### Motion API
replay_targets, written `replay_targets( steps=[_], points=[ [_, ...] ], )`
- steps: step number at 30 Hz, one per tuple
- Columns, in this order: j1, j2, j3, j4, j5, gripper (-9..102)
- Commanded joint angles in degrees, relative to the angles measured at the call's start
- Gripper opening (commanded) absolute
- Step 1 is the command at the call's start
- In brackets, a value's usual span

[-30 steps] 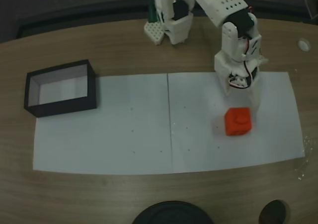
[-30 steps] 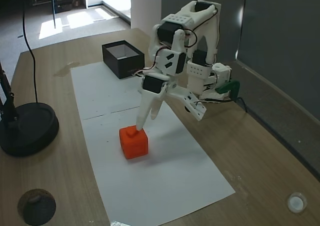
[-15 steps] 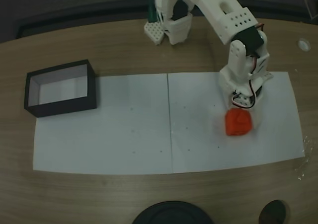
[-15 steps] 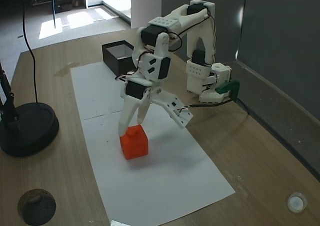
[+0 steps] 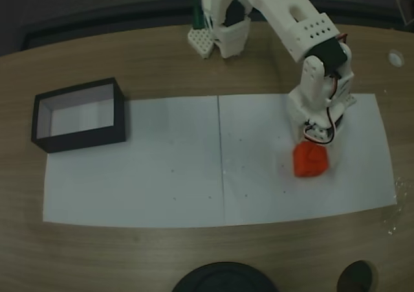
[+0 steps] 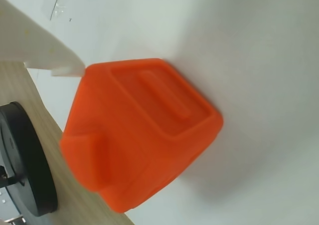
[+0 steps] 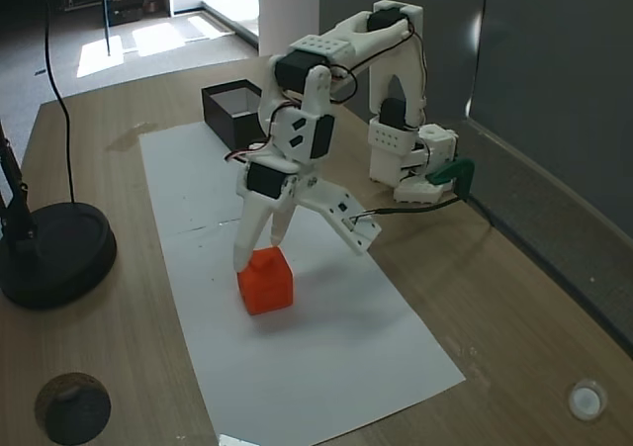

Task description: Grab a orange square and put it in the box.

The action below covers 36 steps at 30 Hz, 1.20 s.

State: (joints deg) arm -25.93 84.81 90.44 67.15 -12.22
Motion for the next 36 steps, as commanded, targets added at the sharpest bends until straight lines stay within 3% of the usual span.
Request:
replay_targets(
  steps=[1,7,17,36],
  points=[
    [2.29,3.43,-4.13,2.55,-0.26,33],
    [3.08,8.09,-3.78,7.29,-0.26,33],
    [-5.10,8.09,0.70,6.86,-0.26,33],
    [-4.39,-3.60,-7.65,3.16,-0.18,33]
  ],
)
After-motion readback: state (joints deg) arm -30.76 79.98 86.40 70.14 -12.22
